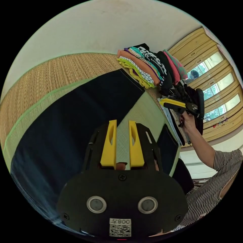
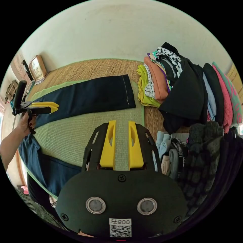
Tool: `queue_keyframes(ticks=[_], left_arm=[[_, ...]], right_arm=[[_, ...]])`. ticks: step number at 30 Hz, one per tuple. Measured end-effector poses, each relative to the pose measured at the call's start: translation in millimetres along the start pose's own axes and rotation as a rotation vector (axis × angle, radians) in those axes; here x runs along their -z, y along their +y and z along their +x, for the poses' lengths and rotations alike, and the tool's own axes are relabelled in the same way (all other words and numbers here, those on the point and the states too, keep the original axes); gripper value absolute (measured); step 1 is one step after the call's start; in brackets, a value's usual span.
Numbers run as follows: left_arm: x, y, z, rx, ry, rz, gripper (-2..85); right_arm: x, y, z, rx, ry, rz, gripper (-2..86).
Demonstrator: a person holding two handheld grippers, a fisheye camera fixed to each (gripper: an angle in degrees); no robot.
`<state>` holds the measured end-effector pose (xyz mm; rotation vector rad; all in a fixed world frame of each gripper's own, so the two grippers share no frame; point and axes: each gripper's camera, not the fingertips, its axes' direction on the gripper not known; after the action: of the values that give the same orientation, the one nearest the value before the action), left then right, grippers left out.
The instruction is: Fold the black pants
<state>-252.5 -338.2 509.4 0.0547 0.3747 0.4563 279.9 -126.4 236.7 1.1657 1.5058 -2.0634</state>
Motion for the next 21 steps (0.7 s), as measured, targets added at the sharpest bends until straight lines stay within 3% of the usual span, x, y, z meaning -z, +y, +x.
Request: queue_keyframes(ticks=[10,15,19,21], left_arm=[[-116.7,-183.2,-15.5,0.018,-0.089,-0.009,8.9],[-164.8,-217.8,-4.1,0.0,-0.136,-0.031,8.9],[-187.9,-232.6,10.8,-0.065,-0.098,0.029,8.8],[-202.7,-242.2,15.5,-0.08,-0.094,0.011,8.8]], right_arm=[[-40.1,-51.4,65.7,0.004,-0.034,-0.022,7.1],[-29.7,-35.3,79.5,0.042,-0.019,0.066,2.5],[-3.5,-5.2,109.7,0.013,-0.171,0.18,0.7],[-5.8,3.7,116.9,0.018,-0.193,0.145,0.4]])
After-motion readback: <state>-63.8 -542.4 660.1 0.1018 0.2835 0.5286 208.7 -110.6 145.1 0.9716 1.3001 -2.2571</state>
